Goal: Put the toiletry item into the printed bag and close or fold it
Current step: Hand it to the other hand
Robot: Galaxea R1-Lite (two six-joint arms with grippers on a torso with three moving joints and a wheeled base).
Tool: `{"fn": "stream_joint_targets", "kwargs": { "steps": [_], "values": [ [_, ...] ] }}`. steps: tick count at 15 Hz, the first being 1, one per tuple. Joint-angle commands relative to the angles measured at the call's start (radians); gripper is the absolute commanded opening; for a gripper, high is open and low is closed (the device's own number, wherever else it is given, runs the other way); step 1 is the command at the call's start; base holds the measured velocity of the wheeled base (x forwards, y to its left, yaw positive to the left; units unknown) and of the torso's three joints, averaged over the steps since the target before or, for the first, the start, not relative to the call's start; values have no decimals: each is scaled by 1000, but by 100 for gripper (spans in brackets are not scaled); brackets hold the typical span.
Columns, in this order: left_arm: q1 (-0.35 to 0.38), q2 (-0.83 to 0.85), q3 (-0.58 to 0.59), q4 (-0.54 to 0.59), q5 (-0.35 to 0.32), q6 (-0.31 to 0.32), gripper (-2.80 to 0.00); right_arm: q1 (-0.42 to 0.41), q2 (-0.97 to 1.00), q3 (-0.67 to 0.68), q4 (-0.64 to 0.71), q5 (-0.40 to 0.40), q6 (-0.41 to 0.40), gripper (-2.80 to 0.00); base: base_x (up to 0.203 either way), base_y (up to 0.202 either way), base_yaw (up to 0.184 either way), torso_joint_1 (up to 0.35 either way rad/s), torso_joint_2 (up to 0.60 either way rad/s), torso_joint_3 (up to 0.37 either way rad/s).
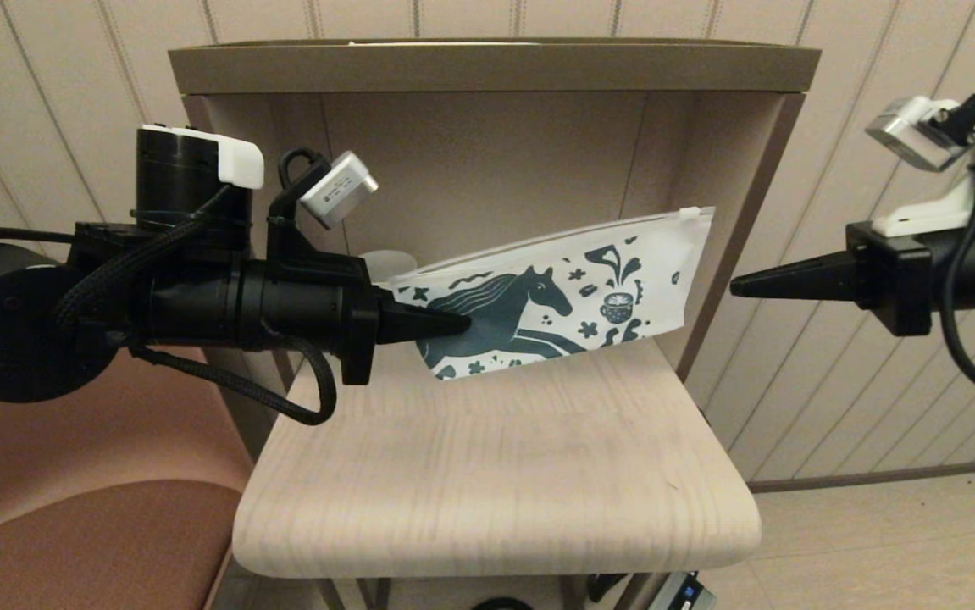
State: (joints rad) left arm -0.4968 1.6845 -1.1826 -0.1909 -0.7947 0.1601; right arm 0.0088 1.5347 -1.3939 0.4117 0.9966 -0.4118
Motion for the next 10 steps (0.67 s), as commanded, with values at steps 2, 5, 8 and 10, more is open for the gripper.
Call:
{"fn": "stream_joint_targets", "kwargs": {
  "steps": [2,5,8,10],
  "values": [
    [0,-3,1,-2,-5,1,-280,13,-6,-7,4,4,-1,-280,0,0,0,0,0,0],
    [0,-6,3,-2,-5,2,-280,26,-14,8,-5,-15,-1,0,0,0,0,0,0,0],
    [0,-6,3,-2,-5,3,-280,34,-15,3,0,-18,-2,-280,0,0,0,0,0,0],
    [0,-8,4,-2,-5,4,-280,41,-13,0,-5,-18,-2,-280,0,0,0,0,0,0]
  ]
}}
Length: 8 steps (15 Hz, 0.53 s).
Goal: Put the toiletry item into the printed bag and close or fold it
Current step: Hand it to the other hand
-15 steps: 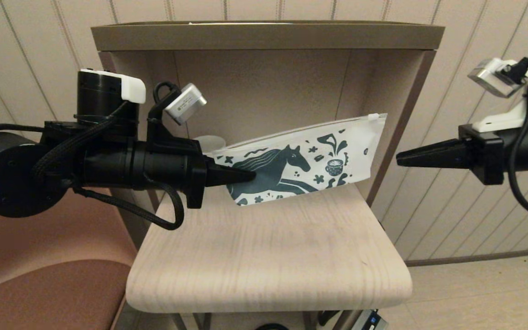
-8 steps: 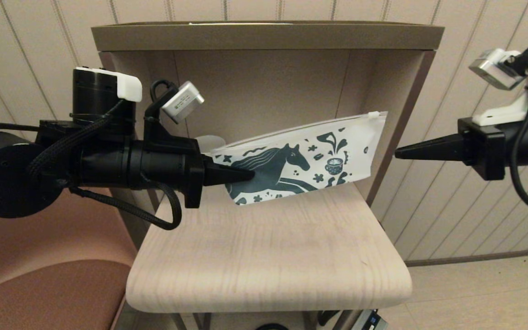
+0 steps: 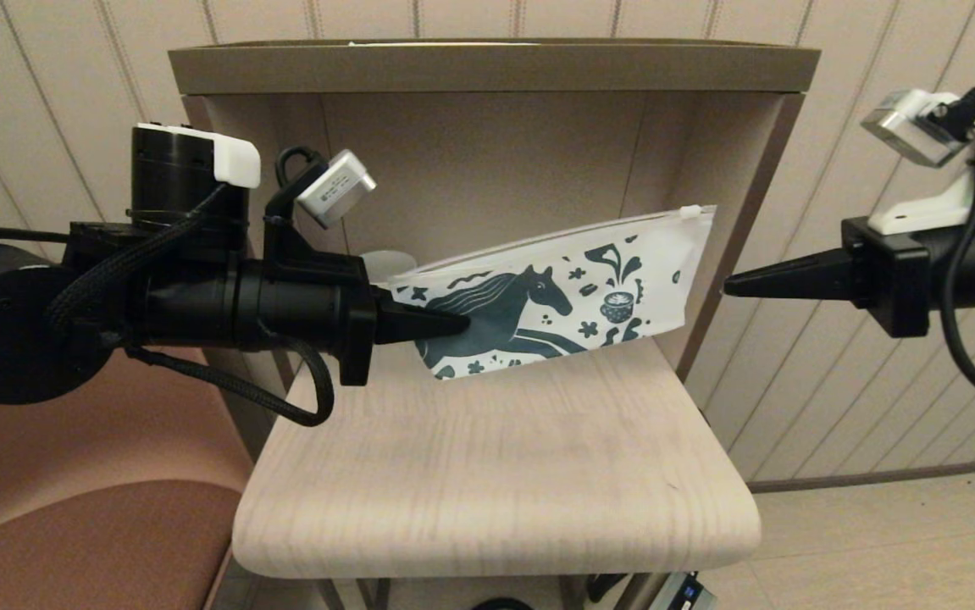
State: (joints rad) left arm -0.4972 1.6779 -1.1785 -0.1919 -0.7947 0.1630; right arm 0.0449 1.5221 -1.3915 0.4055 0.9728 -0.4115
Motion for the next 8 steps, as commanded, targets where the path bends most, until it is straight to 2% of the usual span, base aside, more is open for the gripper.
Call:
{"fn": "stream_joint_targets", "kwargs": {
  "steps": [1,8],
  "values": [
    [0,-1,0,-1,-5,1,-280,7,-1,-4,6,6,-3,-280,0,0,0,0,0,0],
    [0,-10,3,-1,-5,3,-280,13,-7,7,3,3,-6,-280,0,0,0,0,0,0]
  ]
}}
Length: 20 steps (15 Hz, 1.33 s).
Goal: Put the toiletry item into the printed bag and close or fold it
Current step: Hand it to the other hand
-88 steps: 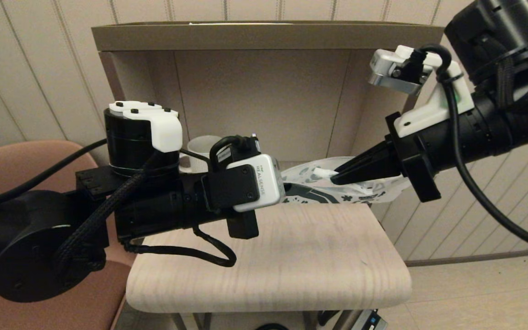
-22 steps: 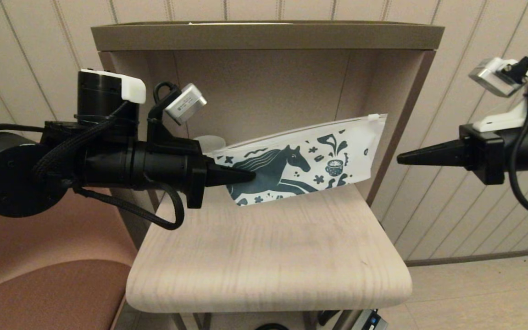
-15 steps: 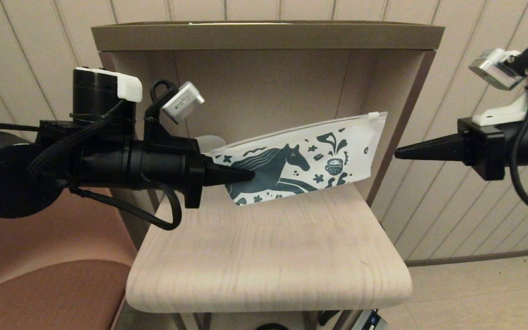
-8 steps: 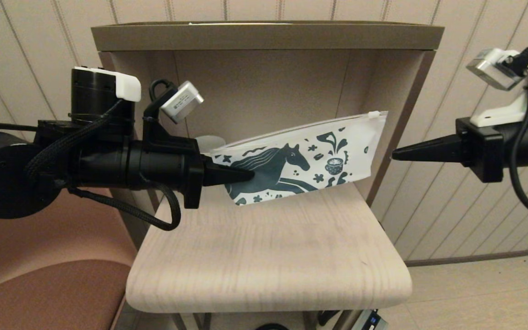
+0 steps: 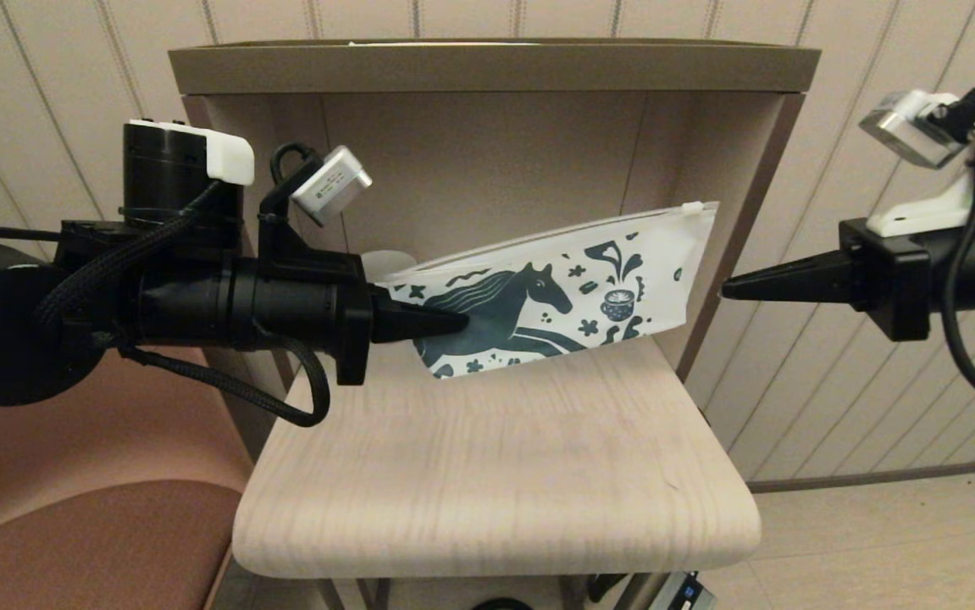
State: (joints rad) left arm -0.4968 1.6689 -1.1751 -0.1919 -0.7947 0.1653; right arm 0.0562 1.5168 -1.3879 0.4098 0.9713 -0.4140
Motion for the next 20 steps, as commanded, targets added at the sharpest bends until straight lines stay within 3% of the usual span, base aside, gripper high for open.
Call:
{"fn": "stream_joint_targets", "kwargs": {
  "steps": [1,2,9,14,18,20],
  "values": [
    [0,-1,0,-1,-5,2,-280,3,-4,15,-6,-3,-8,-114,0,0,0,0,0,0],
    [0,-1,0,-1,-5,2,-280,4,-3,8,-5,-6,-7,0,0,0,0,0,0,0],
    [0,-6,9,0,-33,2,-280,14,12,-28,-6,-6,-9,0,0,0,0,0,0,0],
    [0,-5,11,0,-41,3,-280,64,78,-63,-8,8,-6,0,0,0,0,0,0,0],
    [0,9,11,0,-51,3,-280,86,126,-103,-7,72,-5,0,0,0,0,0,0,0],
    [0,15,7,1,-86,1,-280,94,125,-103,-8,84,-6,0,0,0,0,0,0,0]
  ]
}}
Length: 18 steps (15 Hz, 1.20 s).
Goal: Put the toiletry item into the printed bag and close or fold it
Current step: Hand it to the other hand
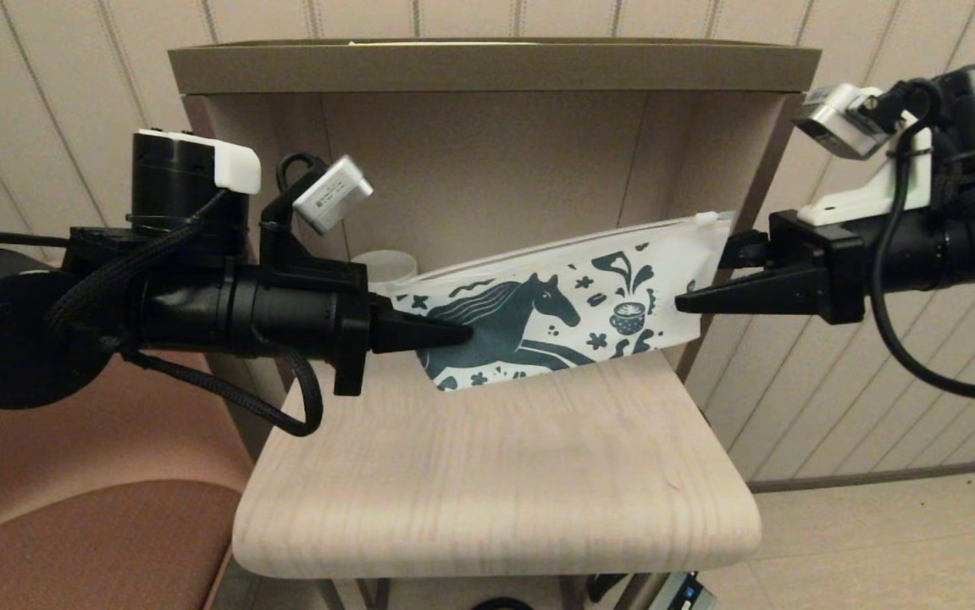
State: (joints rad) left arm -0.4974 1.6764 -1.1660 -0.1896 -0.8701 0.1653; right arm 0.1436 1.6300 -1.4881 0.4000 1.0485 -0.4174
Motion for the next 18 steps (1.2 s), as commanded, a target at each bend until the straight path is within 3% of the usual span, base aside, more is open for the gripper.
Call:
{"fn": "stream_joint_targets", "kwargs": {
  "steps": [1,10,18],
  "values": [
    [0,14,-6,0,-25,-1,-280,8,11,0,2,8,-4,0,0,0,0,0,0,0],
    [27,30,-36,9,-156,-72,-280,21,-1,28,2,21,-34,0,0,0,0,0,0,0],
    [27,46,-24,7,-158,-61,-280,27,-10,15,10,18,-37,0,0,0,0,0,0,0]
  ]
}}
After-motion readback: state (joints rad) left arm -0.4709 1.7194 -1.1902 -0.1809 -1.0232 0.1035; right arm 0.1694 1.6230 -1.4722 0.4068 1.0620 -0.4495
